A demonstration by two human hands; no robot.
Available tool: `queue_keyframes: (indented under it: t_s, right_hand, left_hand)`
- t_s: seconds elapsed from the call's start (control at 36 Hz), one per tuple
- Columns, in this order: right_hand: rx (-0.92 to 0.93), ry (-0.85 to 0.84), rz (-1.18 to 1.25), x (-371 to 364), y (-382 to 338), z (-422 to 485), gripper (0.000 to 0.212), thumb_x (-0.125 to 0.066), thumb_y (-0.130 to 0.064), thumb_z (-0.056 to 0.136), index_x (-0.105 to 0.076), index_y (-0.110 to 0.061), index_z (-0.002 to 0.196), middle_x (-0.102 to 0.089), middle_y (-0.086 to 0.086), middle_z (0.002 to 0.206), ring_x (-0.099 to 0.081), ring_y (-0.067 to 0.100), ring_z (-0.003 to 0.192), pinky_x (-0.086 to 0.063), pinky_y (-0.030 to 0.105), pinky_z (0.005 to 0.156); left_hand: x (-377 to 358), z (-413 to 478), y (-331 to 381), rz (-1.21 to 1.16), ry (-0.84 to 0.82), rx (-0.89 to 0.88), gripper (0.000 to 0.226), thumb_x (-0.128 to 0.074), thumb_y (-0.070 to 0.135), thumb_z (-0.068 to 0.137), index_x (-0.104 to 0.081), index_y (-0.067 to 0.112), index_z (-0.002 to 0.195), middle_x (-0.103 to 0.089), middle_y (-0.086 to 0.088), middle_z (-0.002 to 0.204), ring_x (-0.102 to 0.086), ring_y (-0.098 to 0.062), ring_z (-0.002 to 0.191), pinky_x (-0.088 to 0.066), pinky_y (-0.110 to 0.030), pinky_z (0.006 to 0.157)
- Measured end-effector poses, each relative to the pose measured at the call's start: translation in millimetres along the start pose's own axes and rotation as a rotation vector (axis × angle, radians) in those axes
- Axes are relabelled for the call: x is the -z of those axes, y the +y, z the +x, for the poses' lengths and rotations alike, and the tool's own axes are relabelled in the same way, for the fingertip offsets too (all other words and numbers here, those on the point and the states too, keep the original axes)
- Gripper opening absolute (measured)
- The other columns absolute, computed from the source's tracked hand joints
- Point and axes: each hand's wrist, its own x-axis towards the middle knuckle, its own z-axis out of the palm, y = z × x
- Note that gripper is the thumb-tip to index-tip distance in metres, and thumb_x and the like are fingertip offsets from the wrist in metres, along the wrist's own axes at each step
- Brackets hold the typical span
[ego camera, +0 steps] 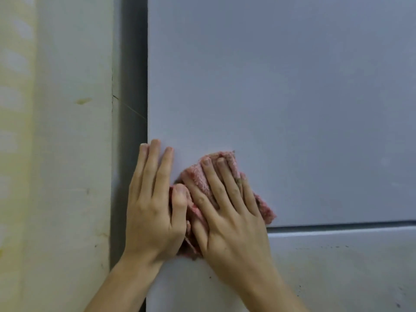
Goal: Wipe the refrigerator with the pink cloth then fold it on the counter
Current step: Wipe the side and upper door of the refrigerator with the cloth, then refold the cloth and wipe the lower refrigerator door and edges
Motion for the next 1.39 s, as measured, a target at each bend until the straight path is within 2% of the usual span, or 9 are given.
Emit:
queue_keyframes:
  t_s: [0.28,0.42,0.53,0.67,0.89,1.08,1.19,1.28,1.39]
  right_hand:
    - [-0.683,0.071,-0.078,37,98,-16,0.067,-0.018,-0.045,0.102,0.008,-0.03,0.162,0.013,0.004,0.174,0.02,0.016,0.16,0.015,0.04,0.13]
    - [-0.363,0.144,-0.008,10,27,-9,0.065,-0.041,-0.03,0.101,-0.029,-0.02,0.164,-0.018,0.017,0.173,-0.008,0.038,0.162,-0.012,0.057,0.13]
    - [-0.077,0.044,0.137,-12,-45,-15,0.059,-0.051,-0.026,0.106,-0.036,-0.018,0.162,-0.022,0.011,0.173,-0.008,0.027,0.163,-0.015,0.05,0.131]
    - [-0.029,0.03,0.166,-11,-37,-12,0.053,-0.05,-0.025,0.107,-0.044,-0.019,0.159,-0.024,0.004,0.172,-0.01,0.018,0.163,-0.012,0.041,0.133]
    - [-0.184,0.128,0.029,12,39,-30,0.053,-0.044,-0.031,0.11,-0.039,-0.019,0.161,-0.026,0.008,0.172,-0.017,0.022,0.162,-0.012,0.043,0.133]
    - [-0.379,0.122,-0.036,48,135,-65,0.057,-0.028,-0.035,0.111,-0.029,-0.018,0.165,-0.018,0.011,0.174,-0.008,0.025,0.163,-0.007,0.045,0.133]
    - [-0.549,0.106,-0.019,73,198,-87,0.063,-0.023,-0.035,0.107,-0.022,-0.012,0.166,-0.008,0.007,0.174,-0.003,0.029,0.162,0.0,0.05,0.133]
    - [-0.662,0.157,0.116,88,235,-108,0.059,-0.027,-0.023,0.101,-0.038,-0.016,0.159,-0.038,-0.014,0.164,-0.045,0.035,0.147,-0.028,0.069,0.121]
    - [-1.092,0.25,0.286,100,234,-123,0.052,-0.029,-0.025,0.109,-0.032,-0.041,0.158,-0.069,-0.016,0.102,-0.069,0.008,0.085,-0.05,0.01,0.08]
  left_hand:
    - [3,-3,7,-0.048,-0.037,0.036,0.06,-0.03,0.026,0.106,-0.031,0.009,0.164,-0.017,-0.005,0.175,-0.009,-0.021,0.164,-0.012,-0.03,0.132]
    - [11,-4,9,-0.186,0.0,0.042,0.059,-0.029,0.027,0.107,-0.034,0.01,0.163,-0.019,-0.005,0.175,-0.02,-0.016,0.161,-0.032,-0.034,0.126]
    - [12,-4,11,-0.231,0.051,0.041,0.057,-0.025,0.027,0.108,-0.035,0.008,0.161,-0.021,-0.006,0.172,-0.019,0.0,0.158,-0.019,-0.012,0.122]
    - [4,-11,11,-0.221,0.047,0.059,0.056,-0.026,0.026,0.109,-0.036,0.009,0.162,-0.02,-0.004,0.173,-0.015,-0.014,0.162,-0.015,-0.021,0.129]
    - [-23,-30,6,0.1,0.05,-0.046,0.06,-0.025,0.04,0.112,-0.03,0.011,0.164,-0.017,-0.011,0.174,-0.016,-0.032,0.162,-0.02,-0.065,0.127]
    - [-49,-39,-4,0.0,-0.009,0.13,0.066,-0.021,0.06,0.108,-0.029,0.027,0.165,-0.02,-0.007,0.175,-0.02,-0.031,0.161,-0.018,-0.055,0.13]
    - [-52,-51,-9,0.087,0.005,0.4,0.079,-0.023,0.07,0.107,-0.063,0.003,0.121,-0.059,-0.039,0.118,-0.056,-0.06,0.113,-0.042,-0.069,0.104]
    - [-48,-46,-6,0.033,0.019,0.34,0.042,-0.026,0.067,0.108,-0.053,0.041,0.126,-0.058,-0.026,0.14,-0.052,-0.051,0.132,-0.038,-0.063,0.115]
    - [-48,-38,-8,-0.044,-0.007,0.093,0.064,-0.024,0.056,0.109,-0.014,0.034,0.168,-0.014,0.005,0.176,-0.013,-0.024,0.163,-0.015,-0.055,0.131]
